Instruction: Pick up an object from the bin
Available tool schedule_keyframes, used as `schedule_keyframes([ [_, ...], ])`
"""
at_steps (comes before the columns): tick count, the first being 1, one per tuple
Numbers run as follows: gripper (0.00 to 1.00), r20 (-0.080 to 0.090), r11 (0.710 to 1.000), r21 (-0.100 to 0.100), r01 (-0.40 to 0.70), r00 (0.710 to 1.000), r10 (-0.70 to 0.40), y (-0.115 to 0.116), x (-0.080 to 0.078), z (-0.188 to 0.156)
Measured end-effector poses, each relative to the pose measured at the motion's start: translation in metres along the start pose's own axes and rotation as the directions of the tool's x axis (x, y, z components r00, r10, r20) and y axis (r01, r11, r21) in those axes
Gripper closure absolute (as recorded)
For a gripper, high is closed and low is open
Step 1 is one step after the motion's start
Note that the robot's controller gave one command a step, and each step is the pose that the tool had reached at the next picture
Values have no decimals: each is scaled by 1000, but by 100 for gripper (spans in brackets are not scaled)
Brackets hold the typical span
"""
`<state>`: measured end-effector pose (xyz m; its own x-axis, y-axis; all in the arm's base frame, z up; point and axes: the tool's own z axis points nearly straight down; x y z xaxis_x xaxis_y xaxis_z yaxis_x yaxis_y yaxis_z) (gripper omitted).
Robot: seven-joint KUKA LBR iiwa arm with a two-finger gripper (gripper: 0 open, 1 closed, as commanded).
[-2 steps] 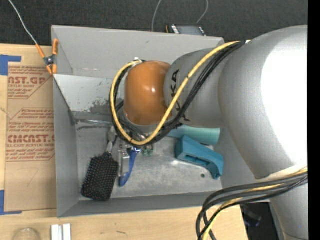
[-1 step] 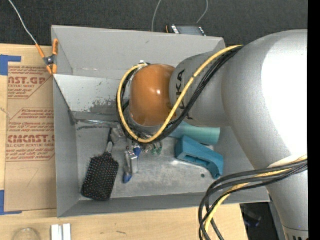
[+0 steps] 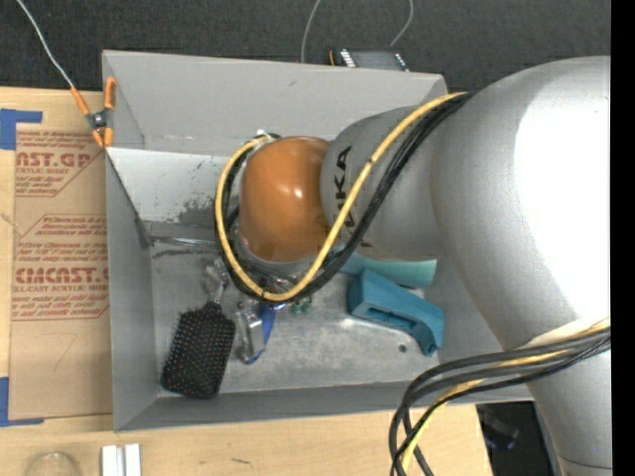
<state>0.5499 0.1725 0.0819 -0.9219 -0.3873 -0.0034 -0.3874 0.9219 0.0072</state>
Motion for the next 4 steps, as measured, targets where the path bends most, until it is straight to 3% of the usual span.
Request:
schedule_keyframes([
  [1,0,0,1000,-6,-16,1000,16,-32,-15,11],
  [2,0,16,849,1,528,849,-528,-31,34,9],
  [3,0,21,839,3,544,839,-544,-26,7,-3],
  [4,0,38,697,32,716,696,-717,68,20,-27],
])
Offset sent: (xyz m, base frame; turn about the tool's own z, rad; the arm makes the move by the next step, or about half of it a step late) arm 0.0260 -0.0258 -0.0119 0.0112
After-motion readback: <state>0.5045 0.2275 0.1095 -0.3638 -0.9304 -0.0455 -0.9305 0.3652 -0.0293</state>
